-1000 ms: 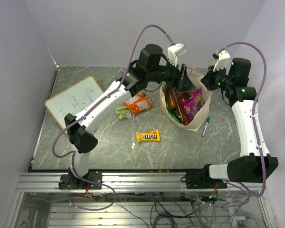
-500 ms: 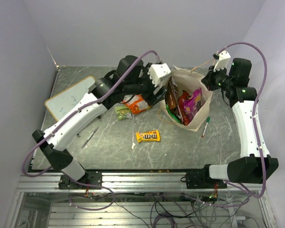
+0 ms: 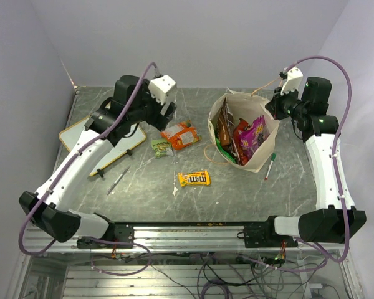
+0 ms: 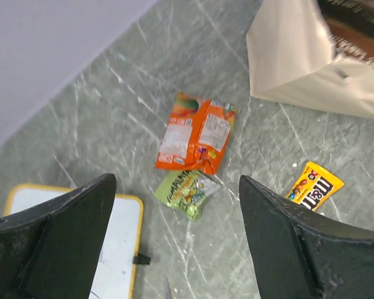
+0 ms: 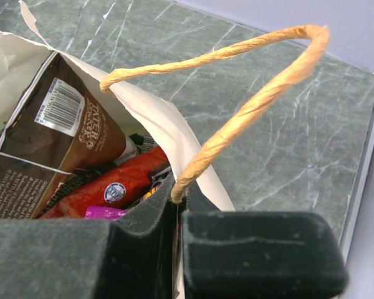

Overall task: Place the snacks into the paper bag
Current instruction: Pick up the snack from the center of the board.

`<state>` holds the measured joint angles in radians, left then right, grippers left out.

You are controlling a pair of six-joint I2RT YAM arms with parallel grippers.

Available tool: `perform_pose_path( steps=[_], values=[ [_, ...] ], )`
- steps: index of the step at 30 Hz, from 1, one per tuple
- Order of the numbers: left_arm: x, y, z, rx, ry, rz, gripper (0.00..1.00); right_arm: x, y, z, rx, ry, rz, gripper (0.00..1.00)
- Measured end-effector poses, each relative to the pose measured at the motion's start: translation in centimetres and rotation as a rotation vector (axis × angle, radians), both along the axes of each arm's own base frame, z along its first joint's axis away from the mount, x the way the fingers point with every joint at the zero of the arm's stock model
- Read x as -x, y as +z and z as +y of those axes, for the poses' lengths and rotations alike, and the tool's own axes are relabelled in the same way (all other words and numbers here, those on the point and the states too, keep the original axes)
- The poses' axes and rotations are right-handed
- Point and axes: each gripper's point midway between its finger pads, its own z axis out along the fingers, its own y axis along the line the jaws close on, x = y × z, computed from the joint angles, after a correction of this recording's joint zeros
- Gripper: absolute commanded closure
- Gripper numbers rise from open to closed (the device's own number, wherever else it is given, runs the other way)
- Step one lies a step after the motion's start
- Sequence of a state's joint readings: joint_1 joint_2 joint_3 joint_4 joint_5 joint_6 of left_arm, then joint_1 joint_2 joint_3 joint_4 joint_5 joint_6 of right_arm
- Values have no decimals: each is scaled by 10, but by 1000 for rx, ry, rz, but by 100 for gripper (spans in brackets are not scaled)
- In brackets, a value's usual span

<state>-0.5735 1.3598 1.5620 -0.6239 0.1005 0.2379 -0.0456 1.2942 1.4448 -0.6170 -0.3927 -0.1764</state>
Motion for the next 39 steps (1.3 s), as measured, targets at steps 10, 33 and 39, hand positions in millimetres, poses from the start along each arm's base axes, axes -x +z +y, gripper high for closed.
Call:
perform_pose_path(
  steps=[10,33,39],
  values=[
    [-28,-89,53,155,232,254,12,0,0,0,5,1,0,100],
    [-58,-210,53,215,369,513,8,-11,-3,-18,75,-65,-40,100],
    [-53,-218,52,225,367,534,8,-13,-5,-16,68,-54,-62,100]
  ],
)
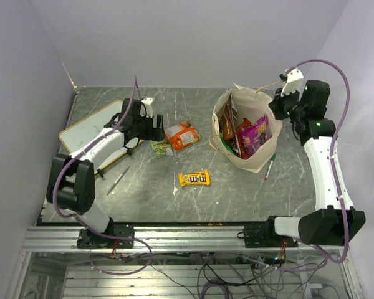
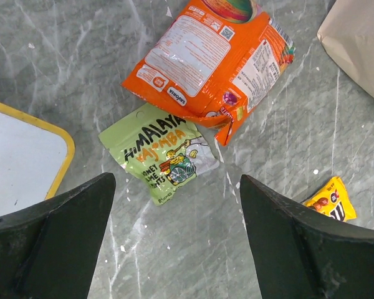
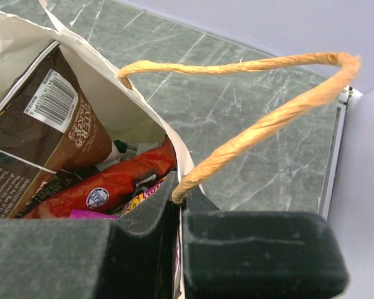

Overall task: Place the snacks into the paper bag
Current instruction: Pick up the snack from the center of the board.

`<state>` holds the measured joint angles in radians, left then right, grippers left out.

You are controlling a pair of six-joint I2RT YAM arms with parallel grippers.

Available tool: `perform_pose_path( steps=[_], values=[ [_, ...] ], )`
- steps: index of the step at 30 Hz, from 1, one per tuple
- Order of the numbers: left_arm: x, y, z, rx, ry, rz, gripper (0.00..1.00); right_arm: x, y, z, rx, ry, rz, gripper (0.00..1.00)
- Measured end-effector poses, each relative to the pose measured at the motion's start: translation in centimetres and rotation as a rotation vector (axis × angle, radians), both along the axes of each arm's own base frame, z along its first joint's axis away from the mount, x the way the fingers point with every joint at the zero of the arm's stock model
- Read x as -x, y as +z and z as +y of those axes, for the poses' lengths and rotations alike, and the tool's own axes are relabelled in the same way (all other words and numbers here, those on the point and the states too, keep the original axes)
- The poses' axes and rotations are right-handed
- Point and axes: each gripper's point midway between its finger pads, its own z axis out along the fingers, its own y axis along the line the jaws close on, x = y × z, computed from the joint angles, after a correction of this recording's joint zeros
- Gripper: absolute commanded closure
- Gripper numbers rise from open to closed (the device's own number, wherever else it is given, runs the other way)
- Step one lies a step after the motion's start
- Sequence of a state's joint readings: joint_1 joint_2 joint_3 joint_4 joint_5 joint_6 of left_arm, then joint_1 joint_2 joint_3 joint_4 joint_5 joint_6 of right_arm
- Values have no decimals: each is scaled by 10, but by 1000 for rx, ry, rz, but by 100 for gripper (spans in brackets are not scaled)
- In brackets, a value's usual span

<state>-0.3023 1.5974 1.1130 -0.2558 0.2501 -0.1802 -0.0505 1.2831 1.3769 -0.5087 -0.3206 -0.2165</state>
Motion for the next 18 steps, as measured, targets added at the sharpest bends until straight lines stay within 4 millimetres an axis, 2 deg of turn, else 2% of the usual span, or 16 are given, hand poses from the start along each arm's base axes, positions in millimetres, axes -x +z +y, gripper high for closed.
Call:
perform_pose_path(
  steps=[4,18],
  values=[
    [-1,-2,-2,17,7,5,8,3,-1,2,-4,9,-18,100],
    [-1,-29,-4,52,51,102,9,5,-1,5,-18,33,-28,100]
  ],
)
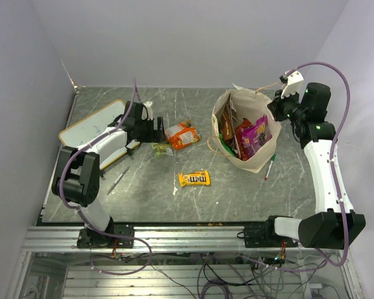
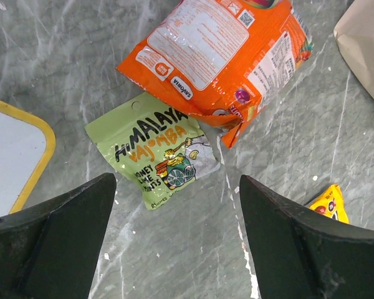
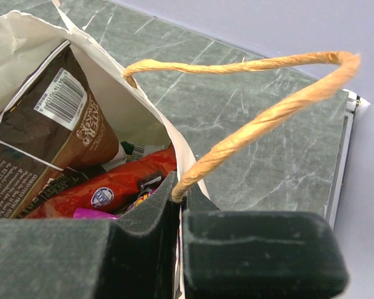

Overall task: Place the snacks into the paper bag
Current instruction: Pick up the snack from the center of the board.

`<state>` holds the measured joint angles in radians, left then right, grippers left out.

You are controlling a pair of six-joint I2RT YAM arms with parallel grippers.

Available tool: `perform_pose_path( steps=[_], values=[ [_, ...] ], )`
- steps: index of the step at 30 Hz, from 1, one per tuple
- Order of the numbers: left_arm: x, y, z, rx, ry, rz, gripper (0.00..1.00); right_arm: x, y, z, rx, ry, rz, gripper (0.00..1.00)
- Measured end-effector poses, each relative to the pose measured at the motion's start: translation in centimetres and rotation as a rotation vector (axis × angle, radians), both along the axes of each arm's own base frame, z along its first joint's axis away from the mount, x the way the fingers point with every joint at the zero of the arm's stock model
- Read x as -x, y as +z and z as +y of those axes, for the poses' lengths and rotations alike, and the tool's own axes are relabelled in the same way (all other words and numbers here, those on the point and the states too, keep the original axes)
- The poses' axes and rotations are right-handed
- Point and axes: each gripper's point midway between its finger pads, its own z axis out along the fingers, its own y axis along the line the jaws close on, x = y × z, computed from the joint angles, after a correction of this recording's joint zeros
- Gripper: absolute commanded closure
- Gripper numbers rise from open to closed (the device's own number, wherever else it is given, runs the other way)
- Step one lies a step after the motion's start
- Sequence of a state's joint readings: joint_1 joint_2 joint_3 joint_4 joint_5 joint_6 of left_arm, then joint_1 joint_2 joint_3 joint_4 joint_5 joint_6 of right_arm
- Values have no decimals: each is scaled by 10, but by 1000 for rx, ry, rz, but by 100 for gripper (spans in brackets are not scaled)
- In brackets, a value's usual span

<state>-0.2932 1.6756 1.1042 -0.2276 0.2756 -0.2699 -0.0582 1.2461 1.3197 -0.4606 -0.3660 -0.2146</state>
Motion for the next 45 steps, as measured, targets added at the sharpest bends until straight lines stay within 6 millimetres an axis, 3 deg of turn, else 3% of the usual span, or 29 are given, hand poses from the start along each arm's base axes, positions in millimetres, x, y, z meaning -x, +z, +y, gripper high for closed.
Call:
perform_pose_path(
  steps=[15,31,37,45],
  values=[
    [-5,-38,-13,64,27,114,11,4,2,1,-8,12,-2,100],
    [-31,-32,-36,172,33,117,19,7,1,4,-18,34,-6,100],
    [-31,-43,-37,176,38,148,21,6,1,4,-17,37,-9,100],
    [-32,-56,-42,191,33,188,31,6,0,4,-17,38,-9,100]
  ],
)
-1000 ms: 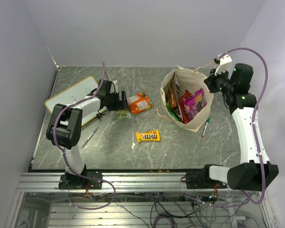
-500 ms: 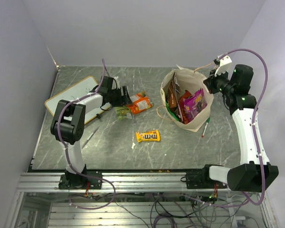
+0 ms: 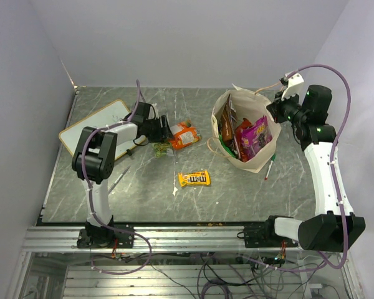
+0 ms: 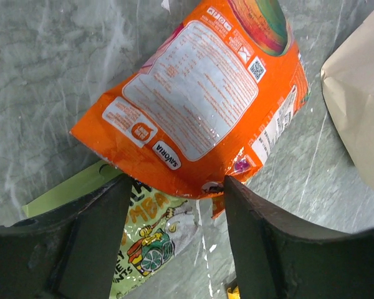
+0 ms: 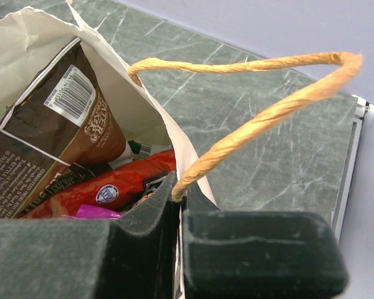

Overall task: Place the snacks into the paper bag
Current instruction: Pick up the snack from the center of the board.

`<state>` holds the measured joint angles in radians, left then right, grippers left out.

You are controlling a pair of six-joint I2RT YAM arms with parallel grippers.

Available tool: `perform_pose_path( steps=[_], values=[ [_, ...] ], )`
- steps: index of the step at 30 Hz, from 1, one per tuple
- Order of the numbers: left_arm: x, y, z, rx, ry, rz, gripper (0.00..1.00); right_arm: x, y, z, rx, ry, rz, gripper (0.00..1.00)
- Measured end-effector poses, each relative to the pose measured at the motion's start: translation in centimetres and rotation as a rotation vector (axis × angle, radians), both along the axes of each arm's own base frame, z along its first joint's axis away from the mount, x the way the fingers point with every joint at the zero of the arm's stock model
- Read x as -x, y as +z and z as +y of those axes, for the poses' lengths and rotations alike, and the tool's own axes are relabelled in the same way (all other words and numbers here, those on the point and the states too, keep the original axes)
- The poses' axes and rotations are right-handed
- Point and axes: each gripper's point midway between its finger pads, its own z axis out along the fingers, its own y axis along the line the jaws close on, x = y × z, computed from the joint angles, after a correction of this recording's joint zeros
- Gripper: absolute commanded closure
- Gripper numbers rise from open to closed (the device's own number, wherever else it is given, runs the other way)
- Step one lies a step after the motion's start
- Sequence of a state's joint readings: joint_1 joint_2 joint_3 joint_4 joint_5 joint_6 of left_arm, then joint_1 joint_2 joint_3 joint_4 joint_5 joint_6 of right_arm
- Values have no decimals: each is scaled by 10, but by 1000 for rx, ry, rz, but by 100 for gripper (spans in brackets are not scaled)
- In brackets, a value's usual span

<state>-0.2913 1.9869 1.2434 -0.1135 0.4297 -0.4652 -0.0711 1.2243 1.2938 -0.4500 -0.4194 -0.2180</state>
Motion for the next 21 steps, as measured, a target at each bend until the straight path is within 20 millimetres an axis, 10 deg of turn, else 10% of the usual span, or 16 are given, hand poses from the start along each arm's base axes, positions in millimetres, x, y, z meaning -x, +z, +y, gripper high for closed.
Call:
perform_pose_path(
  steps=[21],
  values=[
    [-19,9,-12,74,-46,-31,92,-1,-2,1,1,8,-4,100]
  ],
)
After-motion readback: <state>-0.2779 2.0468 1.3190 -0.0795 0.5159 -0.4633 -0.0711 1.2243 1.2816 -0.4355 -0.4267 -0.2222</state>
